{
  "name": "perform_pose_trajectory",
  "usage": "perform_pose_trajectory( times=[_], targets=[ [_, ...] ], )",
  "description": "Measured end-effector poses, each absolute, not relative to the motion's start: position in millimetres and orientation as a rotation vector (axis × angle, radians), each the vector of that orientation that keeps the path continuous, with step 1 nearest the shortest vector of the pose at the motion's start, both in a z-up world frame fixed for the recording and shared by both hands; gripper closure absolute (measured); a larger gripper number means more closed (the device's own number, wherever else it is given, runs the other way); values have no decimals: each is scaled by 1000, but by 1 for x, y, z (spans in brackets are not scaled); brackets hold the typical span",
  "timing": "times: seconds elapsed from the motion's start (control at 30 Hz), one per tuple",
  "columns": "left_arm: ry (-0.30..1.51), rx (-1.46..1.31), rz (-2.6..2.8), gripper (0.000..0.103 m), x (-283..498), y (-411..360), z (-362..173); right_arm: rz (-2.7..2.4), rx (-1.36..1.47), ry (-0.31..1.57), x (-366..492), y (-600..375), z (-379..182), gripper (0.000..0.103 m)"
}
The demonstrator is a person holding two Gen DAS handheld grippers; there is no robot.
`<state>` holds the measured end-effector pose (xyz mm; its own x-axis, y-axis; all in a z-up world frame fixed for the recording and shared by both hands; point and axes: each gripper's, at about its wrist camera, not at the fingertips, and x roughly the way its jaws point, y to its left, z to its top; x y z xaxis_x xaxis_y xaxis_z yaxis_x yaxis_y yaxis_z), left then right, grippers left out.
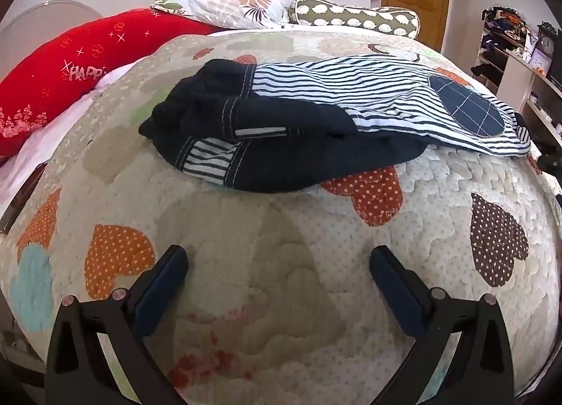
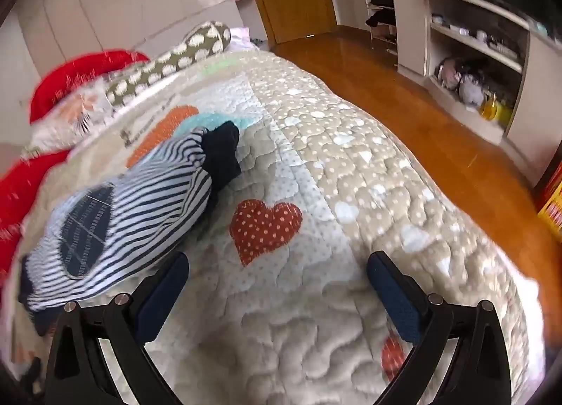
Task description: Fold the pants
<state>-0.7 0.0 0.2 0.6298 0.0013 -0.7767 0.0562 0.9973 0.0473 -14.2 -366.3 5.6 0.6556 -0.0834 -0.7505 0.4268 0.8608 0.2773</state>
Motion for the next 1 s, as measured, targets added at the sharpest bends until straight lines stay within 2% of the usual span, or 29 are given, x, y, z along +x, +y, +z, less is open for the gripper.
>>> perform_pose_trajectory(
  times=[0.23,1.0],
  targets=[
    [912,66,-36,0,-20,3,5,-250,550,728,-36,-369,7,1],
    [967,88,3,0,-38,5,2,-267,525,747,-34,-370,3,0]
  ],
)
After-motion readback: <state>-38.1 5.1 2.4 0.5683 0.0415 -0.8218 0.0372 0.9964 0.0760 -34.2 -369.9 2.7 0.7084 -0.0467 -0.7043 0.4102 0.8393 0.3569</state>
